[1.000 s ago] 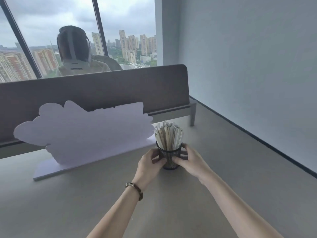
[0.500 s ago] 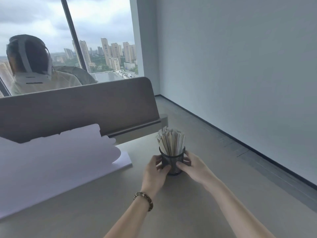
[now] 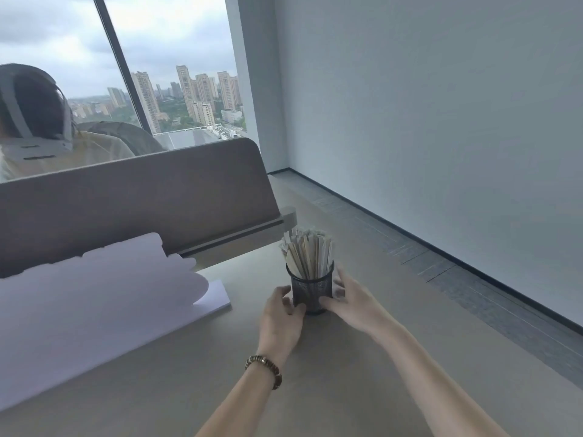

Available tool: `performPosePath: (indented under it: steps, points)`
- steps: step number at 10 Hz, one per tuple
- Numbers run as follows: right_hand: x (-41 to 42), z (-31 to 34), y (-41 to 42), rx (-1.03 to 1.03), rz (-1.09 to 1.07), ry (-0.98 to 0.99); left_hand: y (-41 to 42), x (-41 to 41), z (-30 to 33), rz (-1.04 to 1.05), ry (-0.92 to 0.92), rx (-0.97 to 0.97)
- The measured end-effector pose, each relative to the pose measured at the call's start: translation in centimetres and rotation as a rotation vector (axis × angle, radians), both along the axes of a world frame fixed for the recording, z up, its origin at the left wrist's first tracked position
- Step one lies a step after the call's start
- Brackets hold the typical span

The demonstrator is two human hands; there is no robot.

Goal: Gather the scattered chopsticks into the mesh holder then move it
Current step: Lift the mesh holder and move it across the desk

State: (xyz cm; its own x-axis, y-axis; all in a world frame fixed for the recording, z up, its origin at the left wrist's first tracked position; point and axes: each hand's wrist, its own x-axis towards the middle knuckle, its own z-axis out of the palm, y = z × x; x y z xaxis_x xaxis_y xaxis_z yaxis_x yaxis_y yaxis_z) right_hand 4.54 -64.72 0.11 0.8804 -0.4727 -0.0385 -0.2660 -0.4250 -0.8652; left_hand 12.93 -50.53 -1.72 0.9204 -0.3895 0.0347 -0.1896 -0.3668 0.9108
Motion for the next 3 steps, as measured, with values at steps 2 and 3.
performPosePath:
  steps: [2, 3]
  points:
    - [-3.2, 7.7, 2.9, -0.308, -0.155, -0.196, 4.4, -3.3, 6.5, 0.065, -0.138, -0.224]
    - [-6.9, 13.3, 6.7, -0.3, -0.155, -0.495, 9.9, -7.0, 12.0, 0.094, -0.368, -0.46]
